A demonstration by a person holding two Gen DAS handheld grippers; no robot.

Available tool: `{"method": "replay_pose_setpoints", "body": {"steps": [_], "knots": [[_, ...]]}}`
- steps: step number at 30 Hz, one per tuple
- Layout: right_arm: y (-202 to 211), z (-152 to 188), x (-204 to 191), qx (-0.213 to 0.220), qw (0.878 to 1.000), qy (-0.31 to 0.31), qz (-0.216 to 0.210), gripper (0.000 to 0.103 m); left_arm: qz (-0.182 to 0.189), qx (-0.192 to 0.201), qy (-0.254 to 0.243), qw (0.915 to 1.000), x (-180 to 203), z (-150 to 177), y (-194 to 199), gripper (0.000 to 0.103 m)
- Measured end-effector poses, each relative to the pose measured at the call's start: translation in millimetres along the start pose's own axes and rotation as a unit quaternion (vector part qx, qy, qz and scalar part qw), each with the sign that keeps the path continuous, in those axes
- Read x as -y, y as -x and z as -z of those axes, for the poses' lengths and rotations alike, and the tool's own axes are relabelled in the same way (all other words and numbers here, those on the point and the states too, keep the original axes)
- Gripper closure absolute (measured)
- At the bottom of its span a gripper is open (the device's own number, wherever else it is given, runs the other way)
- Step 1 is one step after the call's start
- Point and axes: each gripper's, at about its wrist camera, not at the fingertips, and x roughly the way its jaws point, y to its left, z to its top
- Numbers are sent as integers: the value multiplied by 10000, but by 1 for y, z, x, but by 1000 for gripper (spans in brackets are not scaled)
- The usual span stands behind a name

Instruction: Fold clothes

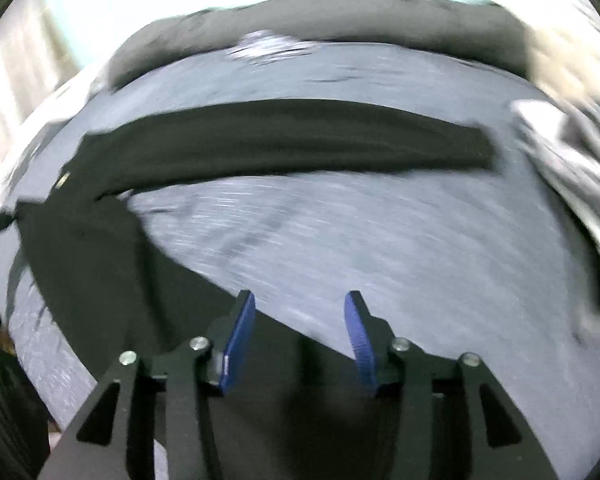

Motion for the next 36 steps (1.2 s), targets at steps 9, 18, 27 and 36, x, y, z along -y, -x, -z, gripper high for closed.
{"method": "replay_pose_setpoints", "body": {"steps": [9, 18, 27, 36], "knots": [[49, 71, 121, -112, 9895, -1378, 429, 46, -181, -1, -197, 9996, 14, 2, 6, 90], [30, 88, 130, -142, 9819, -1842, -410, 73, -256, -11, -174, 9995, 20, 3, 11, 90], [64, 58, 122, 189, 9847, -1700, -329, 97, -270, 149, -172, 9994, 22, -7, 34, 93], [121, 29, 130, 101, 9879, -1545, -130, 97, 2, 226, -136, 9997, 17, -19, 84, 93]]}}
